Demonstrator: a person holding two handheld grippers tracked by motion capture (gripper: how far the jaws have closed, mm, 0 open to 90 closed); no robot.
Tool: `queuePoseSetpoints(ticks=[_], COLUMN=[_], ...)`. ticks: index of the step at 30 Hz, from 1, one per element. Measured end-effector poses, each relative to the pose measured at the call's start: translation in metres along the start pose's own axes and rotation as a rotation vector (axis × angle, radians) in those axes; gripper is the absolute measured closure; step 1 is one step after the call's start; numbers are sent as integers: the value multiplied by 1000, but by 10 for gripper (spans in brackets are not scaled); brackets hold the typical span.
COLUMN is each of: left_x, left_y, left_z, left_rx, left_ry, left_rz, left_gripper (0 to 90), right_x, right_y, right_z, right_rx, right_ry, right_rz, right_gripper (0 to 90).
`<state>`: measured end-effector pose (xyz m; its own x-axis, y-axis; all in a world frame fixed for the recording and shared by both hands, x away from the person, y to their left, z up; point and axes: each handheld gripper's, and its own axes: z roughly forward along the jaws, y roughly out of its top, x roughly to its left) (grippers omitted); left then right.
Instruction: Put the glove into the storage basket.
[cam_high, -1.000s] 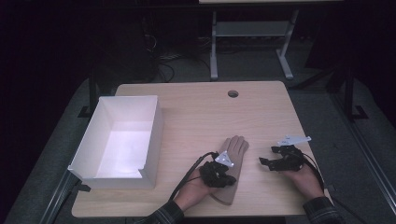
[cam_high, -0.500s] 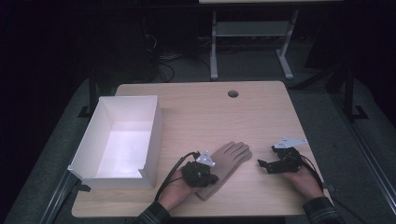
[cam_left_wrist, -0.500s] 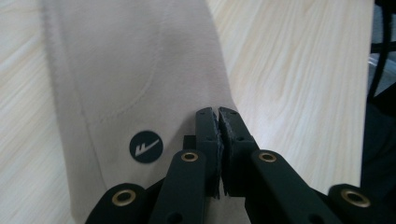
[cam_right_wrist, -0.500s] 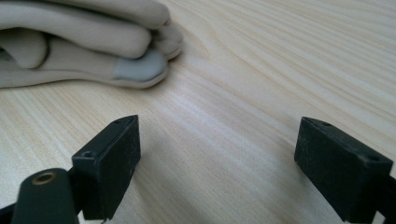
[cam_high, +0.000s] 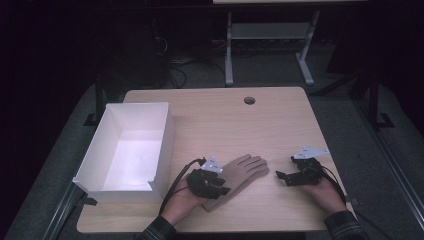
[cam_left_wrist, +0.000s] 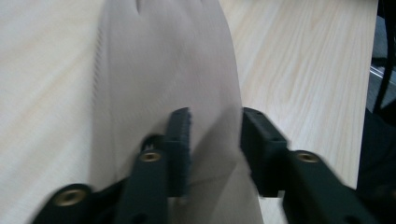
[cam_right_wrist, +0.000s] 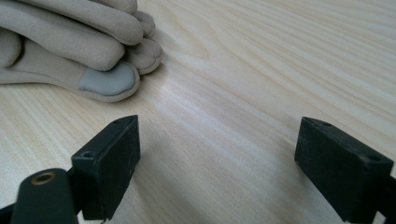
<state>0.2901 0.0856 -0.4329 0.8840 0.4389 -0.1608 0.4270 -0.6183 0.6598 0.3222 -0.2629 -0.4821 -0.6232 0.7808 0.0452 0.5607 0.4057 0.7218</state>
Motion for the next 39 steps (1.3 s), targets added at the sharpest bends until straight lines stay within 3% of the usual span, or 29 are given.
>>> queuePoseSetpoints(ticks=[1,7,12,16,20,26,29,33,39], left_x=[1,7,13,14,16,20,20,15,9], left_y=[2,19,31,36,36,33,29,25,23], left_z=[-1,5,18,28,36,39,46,57,60], left_rx=[-1,-8,0,-2,31,23,54,103,104], left_ry=[2,19,37,45,67,75,74,99,133], left_rz=[5,9,39,28,43,28,31,61,91], left_gripper=[529,272,172,157,137,136,136,135,126], right_x=[0,0,0,0,0,0,0,0,0], right_y=[0,0,0,0,0,0,0,0,0], right_z=[0,0,0,0,0,0,0,0,0], right_rx=[1,1,0,1,0,-1,0,0,0], right_ry=[0,-2,-3,-3,-2,-2,-3,-4,-4], right_rz=[-4,-3,-3,-2,0,1,0,1,2], right_gripper=[138,138,138,138,138,138,138,138,138])
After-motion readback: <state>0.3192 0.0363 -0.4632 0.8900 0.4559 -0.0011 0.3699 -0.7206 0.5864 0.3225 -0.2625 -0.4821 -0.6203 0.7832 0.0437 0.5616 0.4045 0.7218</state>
